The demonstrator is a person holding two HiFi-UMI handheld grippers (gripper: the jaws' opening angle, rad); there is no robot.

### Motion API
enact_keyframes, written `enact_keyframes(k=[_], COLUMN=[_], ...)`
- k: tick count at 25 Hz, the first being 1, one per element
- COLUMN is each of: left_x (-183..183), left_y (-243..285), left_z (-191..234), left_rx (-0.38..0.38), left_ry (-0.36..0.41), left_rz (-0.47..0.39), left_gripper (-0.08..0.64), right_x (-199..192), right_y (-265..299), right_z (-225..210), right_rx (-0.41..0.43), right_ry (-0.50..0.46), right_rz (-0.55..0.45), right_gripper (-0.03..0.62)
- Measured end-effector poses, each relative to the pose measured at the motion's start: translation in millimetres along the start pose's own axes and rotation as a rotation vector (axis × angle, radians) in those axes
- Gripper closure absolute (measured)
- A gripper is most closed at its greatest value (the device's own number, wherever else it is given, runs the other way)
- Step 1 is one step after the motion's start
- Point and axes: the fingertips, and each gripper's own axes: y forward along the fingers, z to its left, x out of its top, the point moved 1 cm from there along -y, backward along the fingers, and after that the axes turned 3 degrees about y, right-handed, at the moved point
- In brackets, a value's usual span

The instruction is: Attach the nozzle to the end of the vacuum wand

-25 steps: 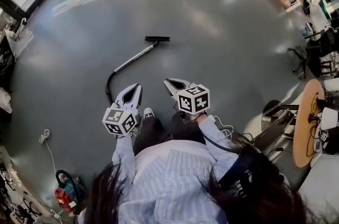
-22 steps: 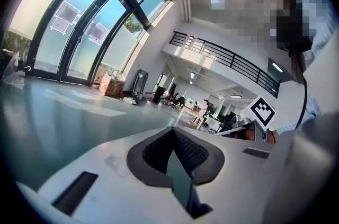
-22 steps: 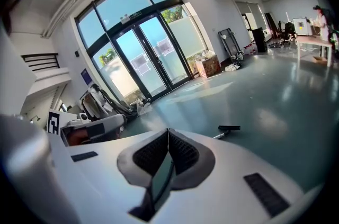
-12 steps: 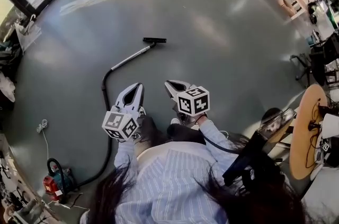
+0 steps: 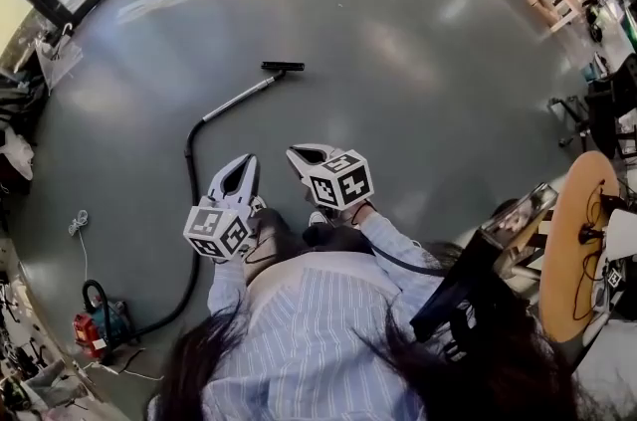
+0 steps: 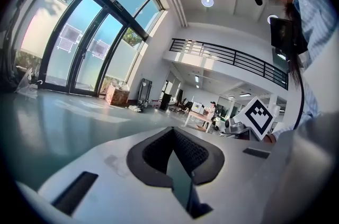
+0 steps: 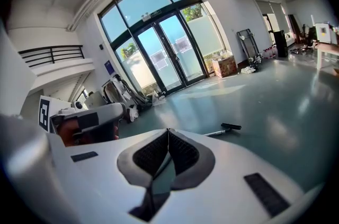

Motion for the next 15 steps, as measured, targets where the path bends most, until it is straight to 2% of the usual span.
enact_keyframes(k=[7,15], left_x=[4.5,-1.8], left_y=[4.4,4.3], left_z=[-6.1,1.4], left_rx=[0.011,0.0], left_ry=[0.005,0.017], left_rz=[-0.008,0.027], left_gripper=[0.555,0.554], right_x=[1.9,4.4], right_y=[-5.6,3.9], right_z=[-1.6,6.3], right_rx=[0.014,0.015], right_ry=[-0.024,-0.043], right_rz=[-0.002,0.016], right_gripper=[0.586,0.586])
